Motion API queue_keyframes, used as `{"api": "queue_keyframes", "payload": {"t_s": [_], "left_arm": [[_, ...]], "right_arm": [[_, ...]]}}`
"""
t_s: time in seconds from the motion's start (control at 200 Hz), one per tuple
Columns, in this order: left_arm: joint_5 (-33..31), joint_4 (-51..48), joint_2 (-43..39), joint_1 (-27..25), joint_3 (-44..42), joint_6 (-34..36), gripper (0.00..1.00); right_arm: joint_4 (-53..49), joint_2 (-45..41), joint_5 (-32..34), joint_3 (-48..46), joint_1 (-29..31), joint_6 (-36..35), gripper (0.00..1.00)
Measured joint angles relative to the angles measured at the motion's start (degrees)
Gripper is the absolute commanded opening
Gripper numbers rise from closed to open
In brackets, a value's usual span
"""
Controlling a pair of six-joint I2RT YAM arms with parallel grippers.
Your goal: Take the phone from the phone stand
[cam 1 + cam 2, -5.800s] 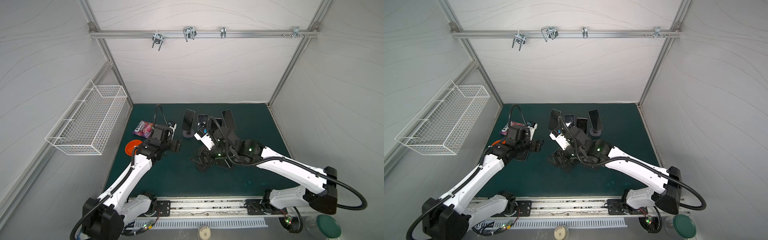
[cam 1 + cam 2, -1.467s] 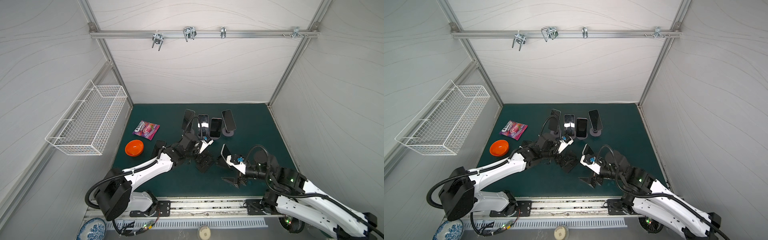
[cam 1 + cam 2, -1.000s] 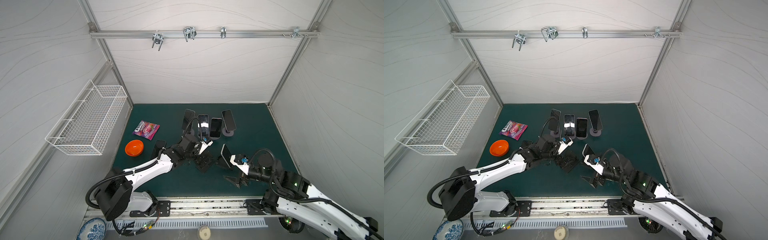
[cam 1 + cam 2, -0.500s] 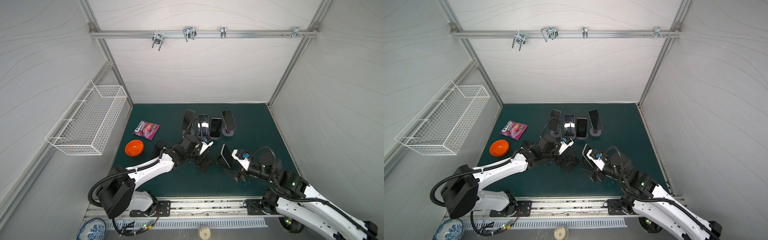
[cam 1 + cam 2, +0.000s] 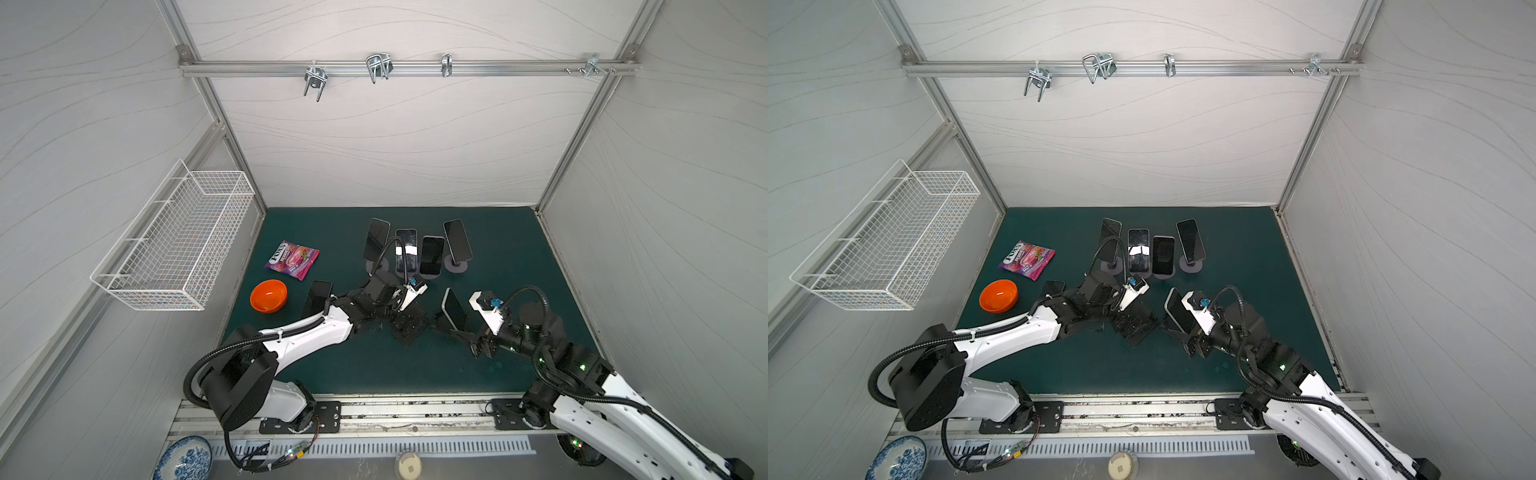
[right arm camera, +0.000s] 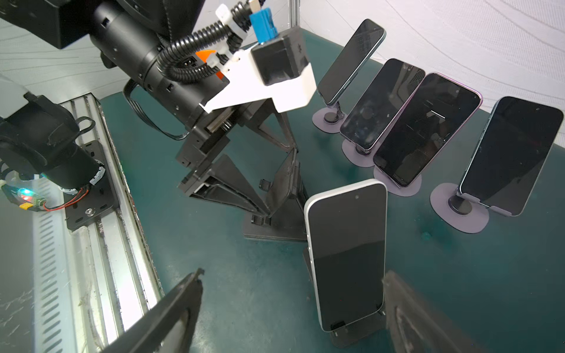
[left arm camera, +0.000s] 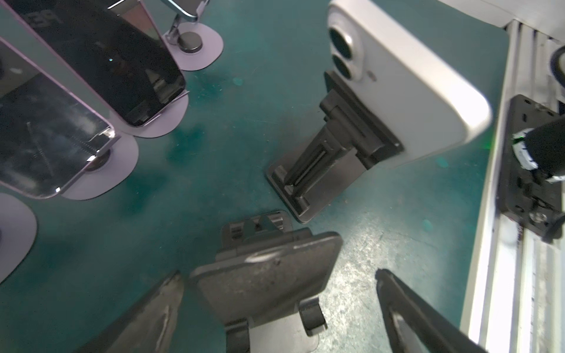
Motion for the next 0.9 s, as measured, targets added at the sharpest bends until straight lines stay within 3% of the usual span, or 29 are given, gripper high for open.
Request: {"api": "queue_keyframes", "payload": {"t_s": [0.7, 0.9], "left_arm": [[-3.8, 4.8, 4.0, -1.1, -0.3, -3.8, 0.99], [-4.5, 5.0, 5.0, -1.1, 0.0, -4.4, 0.92]], "right_arm": [[0.1, -2.1, -0.5, -0.4, -2.7, -0.7, 0.93], [0.1, -2.6, -0.6, -1.0, -3.3, -0.7, 0.93]]}}
